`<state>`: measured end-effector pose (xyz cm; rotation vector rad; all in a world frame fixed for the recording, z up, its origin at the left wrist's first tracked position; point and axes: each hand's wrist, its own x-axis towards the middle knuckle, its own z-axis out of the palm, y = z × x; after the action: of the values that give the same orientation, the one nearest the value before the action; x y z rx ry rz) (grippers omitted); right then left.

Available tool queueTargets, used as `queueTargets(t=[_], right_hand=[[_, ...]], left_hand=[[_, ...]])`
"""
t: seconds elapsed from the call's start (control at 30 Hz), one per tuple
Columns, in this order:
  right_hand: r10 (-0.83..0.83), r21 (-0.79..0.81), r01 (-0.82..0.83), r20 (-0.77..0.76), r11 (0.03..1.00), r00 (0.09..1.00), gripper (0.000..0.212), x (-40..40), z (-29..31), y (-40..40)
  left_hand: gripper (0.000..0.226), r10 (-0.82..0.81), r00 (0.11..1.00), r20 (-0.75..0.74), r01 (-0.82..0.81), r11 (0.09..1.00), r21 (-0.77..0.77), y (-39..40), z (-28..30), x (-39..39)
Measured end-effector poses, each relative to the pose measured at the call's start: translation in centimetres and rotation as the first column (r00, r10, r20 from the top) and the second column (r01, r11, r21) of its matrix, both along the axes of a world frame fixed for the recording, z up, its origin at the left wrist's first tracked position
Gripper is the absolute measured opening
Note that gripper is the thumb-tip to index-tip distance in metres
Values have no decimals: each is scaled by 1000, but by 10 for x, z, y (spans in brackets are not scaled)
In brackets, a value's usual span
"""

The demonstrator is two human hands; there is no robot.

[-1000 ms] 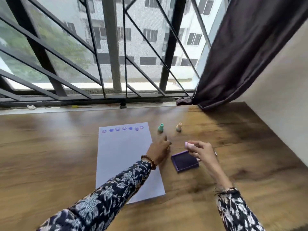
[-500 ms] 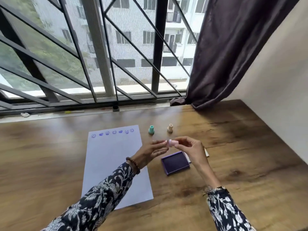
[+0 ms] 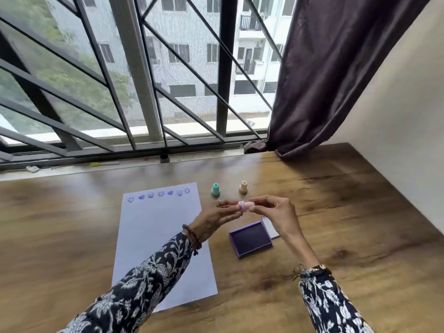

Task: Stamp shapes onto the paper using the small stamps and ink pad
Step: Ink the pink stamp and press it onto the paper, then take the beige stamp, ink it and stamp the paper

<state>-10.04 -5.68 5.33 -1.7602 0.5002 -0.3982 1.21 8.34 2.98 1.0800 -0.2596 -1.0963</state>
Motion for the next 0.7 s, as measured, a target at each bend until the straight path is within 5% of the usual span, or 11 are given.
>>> queueTargets(t=[0.23, 0.3, 0.4, 0.5, 0.7], right_hand=[[-40, -85, 26, -160, 996, 986, 14, 17, -8, -24], [-140, -225, 95, -193, 970, 971, 11, 25, -9, -41], [-263, -422, 166, -183, 891, 947, 18, 39, -10, -68], [-275, -477, 163, -174, 864, 946, 32, 54, -14, -86], [-248, -528, 87, -242, 845, 938, 35, 70, -28, -97]], left_hand=[[28, 99, 954, 283, -130, 987, 94, -24, -17, -1], [38, 81, 846, 528, -242, 939, 245, -36, -23, 4], [50, -156, 581, 799, -336, 848, 409, -53, -33, 15], [56, -188, 513, 837, -384, 822, 420, -75, -42, 24], [22, -180, 466, 866, -380, 843, 380, -85, -49, 33]])
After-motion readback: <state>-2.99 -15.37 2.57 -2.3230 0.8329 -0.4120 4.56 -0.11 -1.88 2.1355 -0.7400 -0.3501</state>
